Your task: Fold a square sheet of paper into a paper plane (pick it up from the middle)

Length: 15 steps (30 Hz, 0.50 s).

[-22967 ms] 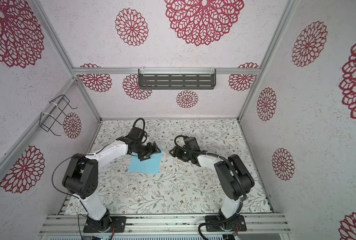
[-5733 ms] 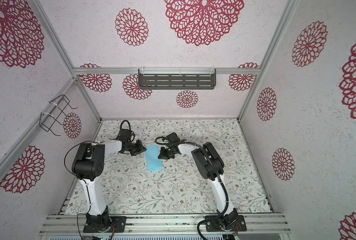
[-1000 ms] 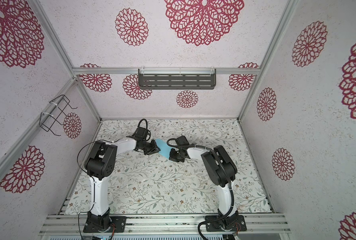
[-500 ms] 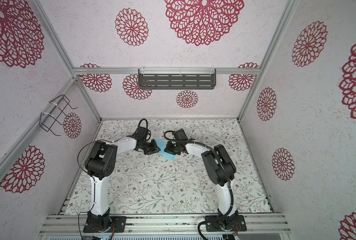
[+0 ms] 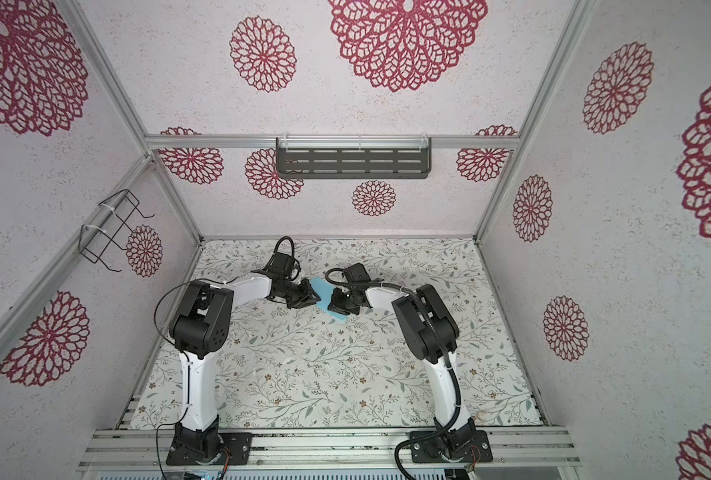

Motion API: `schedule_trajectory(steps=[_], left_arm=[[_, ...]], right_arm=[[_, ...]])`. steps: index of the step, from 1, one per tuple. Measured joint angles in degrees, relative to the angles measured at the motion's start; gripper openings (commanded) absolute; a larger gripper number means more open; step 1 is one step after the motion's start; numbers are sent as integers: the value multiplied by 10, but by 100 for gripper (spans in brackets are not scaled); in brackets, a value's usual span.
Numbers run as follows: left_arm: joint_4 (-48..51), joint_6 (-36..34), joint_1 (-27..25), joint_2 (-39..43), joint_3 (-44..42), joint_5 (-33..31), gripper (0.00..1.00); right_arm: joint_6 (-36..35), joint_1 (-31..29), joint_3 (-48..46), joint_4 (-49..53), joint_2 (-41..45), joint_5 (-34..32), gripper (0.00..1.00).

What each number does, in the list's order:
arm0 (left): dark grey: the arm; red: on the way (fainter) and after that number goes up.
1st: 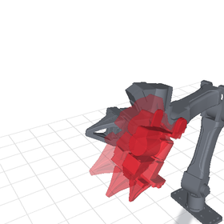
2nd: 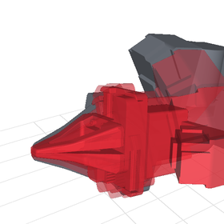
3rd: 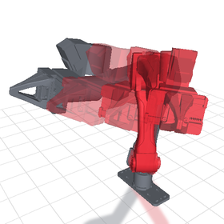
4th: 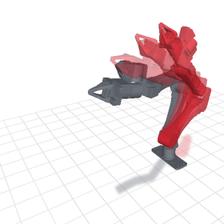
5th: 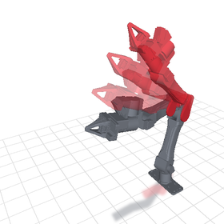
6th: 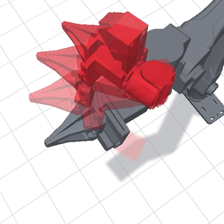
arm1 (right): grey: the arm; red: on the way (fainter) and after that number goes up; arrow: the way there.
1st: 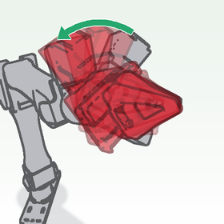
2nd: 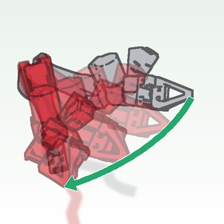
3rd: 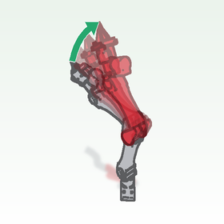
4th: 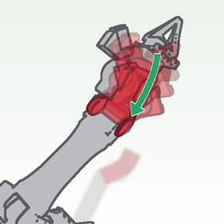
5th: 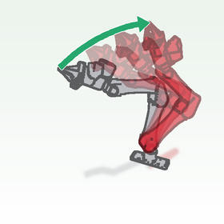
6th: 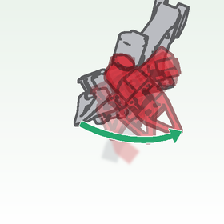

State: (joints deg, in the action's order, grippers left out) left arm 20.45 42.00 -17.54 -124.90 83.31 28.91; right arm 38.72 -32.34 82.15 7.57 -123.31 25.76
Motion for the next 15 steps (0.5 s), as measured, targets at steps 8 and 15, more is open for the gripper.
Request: schedule_trajectory(steps=[8,15], left_arm=[[-2,-4,41,-17,14,36,24],[-3,-4,81,-23,22,38,24]], right_arm=[[-7,2,-4,-5,0,1,17],[-7,3,-12,-18,1,7,17]])
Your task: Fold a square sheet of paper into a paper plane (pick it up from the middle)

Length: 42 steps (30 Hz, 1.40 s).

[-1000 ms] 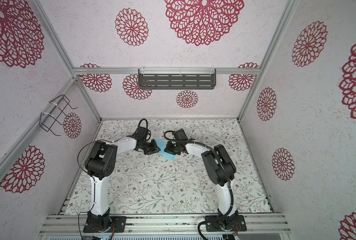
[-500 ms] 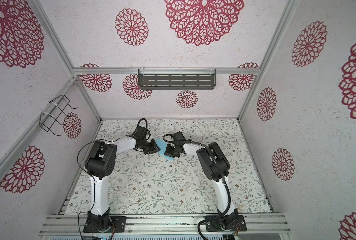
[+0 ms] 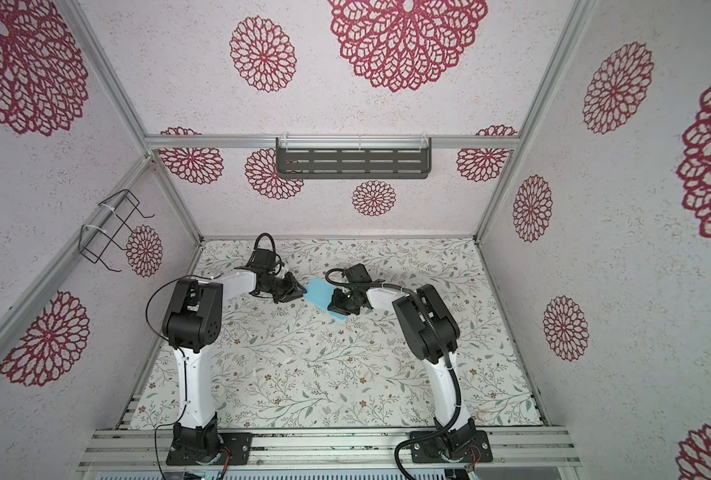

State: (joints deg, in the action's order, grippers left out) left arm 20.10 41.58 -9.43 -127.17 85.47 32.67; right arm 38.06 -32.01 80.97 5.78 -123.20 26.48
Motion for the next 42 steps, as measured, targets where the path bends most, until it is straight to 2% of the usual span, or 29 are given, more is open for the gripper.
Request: schedule_trajectory(steps=[6,10,14,20,25,32,36,39,42], left_arm=[[11,-5,13,-4,14,-17,24],[23,-13,19,-1,24,-49,26],[37,-9,21,25,12,-85,31],[34,16,10,125,-63,-131,45],[19,47,-17,180,-117,-154,55],[-1,85,-41,189,-165,-163,64],[-12,103,-45,189,-177,-165,70],[-20,111,-46,189,-182,-168,73],[-26,113,-46,189,-188,-169,74]], right_arm=[[0,0,0,0,1,0,19],[-3,0,1,6,7,3,28],[-13,1,1,4,26,4,40],[-29,18,7,-16,54,1,45],[-63,44,49,10,32,-21,52],[-116,58,128,81,-35,-40,51],[-140,57,140,108,-54,-40,49],[-147,57,123,105,-45,-36,47],[-145,54,64,92,-9,-33,44]])
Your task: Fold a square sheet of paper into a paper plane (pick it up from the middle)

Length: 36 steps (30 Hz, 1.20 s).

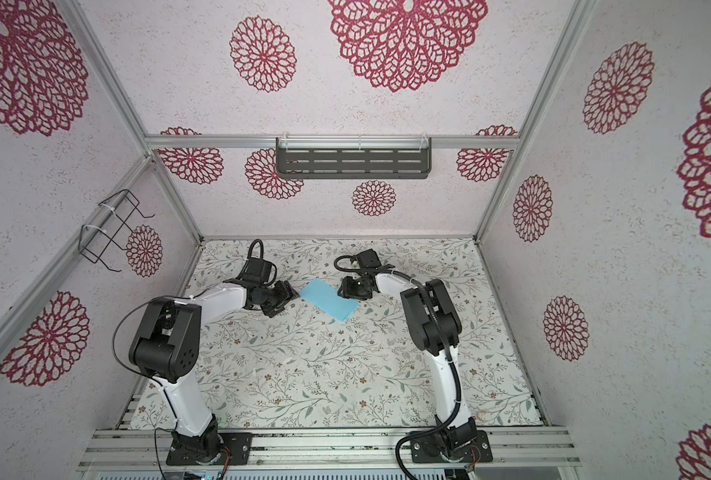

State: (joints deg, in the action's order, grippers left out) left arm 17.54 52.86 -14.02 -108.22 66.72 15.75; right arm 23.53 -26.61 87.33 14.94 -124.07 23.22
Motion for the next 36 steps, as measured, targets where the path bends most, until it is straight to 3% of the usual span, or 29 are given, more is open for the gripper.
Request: schedule_trajectory(steps=[4,8,12,20,28,36], left_arm=[[-6,1,-1,0,-12,0,74],[-9,1,-5,0,-23,4,74],[-12,-3,-10,0,-24,14,73],[3,-26,-29,-16,18,29,66],[17,-48,-41,-61,64,37,61],[10,-42,-70,-3,43,31,57]], right_arm=[[33,-16,-116,-37,71,12,42],[113,-54,-246,-128,142,38,41],[181,-83,-316,-204,176,57,41],[226,-53,-345,-281,225,45,45],[231,-35,-349,-296,233,39,47],[242,-35,-393,-296,255,41,60]])
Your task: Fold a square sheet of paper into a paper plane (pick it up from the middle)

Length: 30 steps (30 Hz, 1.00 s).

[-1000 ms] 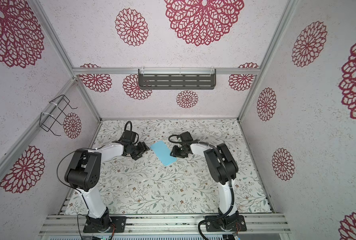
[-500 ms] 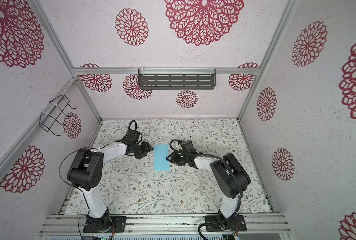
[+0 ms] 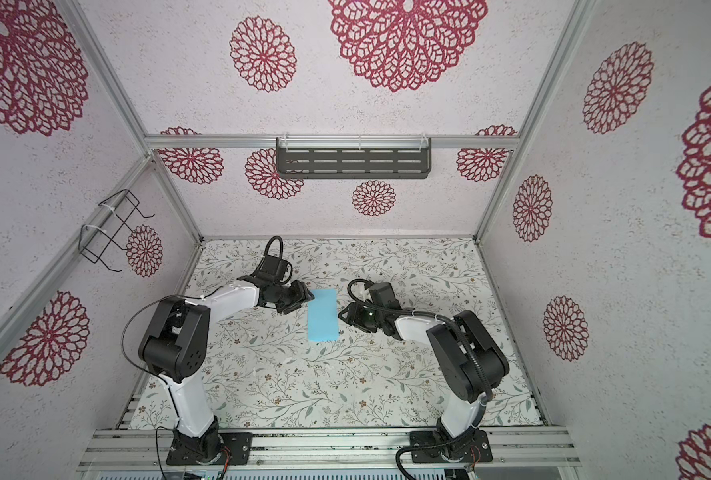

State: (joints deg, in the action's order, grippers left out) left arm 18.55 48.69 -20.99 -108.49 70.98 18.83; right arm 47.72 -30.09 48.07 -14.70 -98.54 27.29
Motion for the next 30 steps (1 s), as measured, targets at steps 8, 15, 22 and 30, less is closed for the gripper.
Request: schedule_trajectory(steps=[8,15,22,30], left_arm=[[-28,19,-21,-24,0,18,47],[-29,22,-21,-69,2,19,43],[-29,24,-20,-70,3,19,41],[-29,24,-20,-70,3,21,41]], right_arm=[[36,0,-29,-35,3,30,61],[70,-3,-31,-66,-12,62,55],[79,-12,-22,-50,-45,75,50],[79,-20,-3,-34,-69,86,47]])
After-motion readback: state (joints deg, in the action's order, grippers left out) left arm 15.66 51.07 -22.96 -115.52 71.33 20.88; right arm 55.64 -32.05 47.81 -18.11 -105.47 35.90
